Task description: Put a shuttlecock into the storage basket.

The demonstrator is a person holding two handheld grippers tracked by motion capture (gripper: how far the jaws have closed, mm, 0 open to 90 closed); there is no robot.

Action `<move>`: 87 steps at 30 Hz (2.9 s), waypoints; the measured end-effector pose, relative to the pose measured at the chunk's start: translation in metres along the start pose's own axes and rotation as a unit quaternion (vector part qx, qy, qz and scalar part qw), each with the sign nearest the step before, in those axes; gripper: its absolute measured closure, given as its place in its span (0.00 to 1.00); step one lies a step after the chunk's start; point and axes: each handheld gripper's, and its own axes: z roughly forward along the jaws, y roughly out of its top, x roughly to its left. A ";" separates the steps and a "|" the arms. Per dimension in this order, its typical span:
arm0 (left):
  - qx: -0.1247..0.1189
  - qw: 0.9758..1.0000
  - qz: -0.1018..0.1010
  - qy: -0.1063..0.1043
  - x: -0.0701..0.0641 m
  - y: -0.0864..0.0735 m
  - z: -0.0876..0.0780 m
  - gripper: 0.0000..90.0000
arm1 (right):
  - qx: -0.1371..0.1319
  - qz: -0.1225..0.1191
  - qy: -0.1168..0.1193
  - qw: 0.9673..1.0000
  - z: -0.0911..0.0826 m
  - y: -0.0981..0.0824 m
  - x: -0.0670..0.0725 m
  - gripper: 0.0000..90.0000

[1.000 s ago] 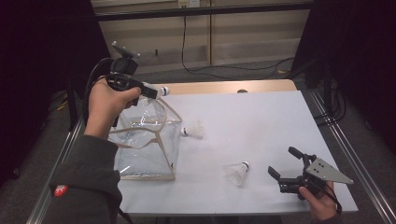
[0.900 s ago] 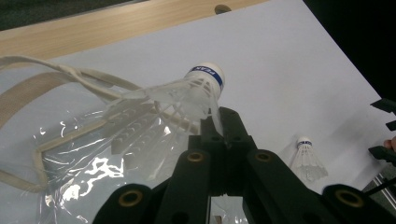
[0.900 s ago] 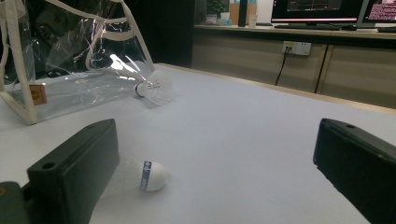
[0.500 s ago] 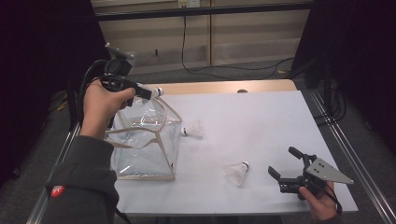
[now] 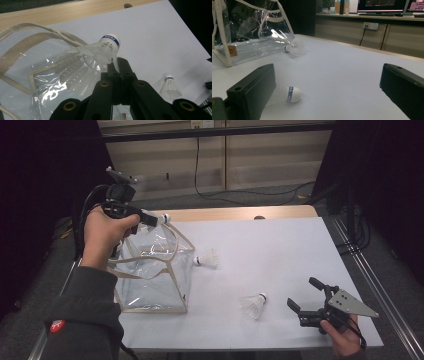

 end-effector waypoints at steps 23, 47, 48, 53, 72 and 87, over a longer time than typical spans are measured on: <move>0.001 1.000 -0.009 0.022 0.019 -0.007 0.004 1.00 | -0.003 -0.003 0.000 1.000 0.000 0.001 0.000 0.00; 0.011 0.999 -0.028 0.037 0.034 -0.013 0.016 1.00 | -0.002 0.000 0.001 1.000 0.000 0.000 0.000 0.00; 0.013 0.999 -0.028 0.036 0.035 -0.014 0.017 1.00 | -0.002 0.000 0.001 1.000 0.000 0.000 0.000 0.00; 0.014 0.999 -0.030 0.040 0.036 -0.015 0.020 1.00 | -0.002 -0.001 0.002 1.000 0.000 0.000 0.000 0.00; 0.015 0.997 -0.046 0.059 0.046 -0.016 0.035 1.00 | -0.002 -0.002 0.004 1.000 0.001 0.000 0.000 0.00; 0.023 0.995 -0.062 0.080 0.059 -0.019 0.049 0.96 | -0.002 0.002 0.007 1.000 0.000 0.000 0.001 0.00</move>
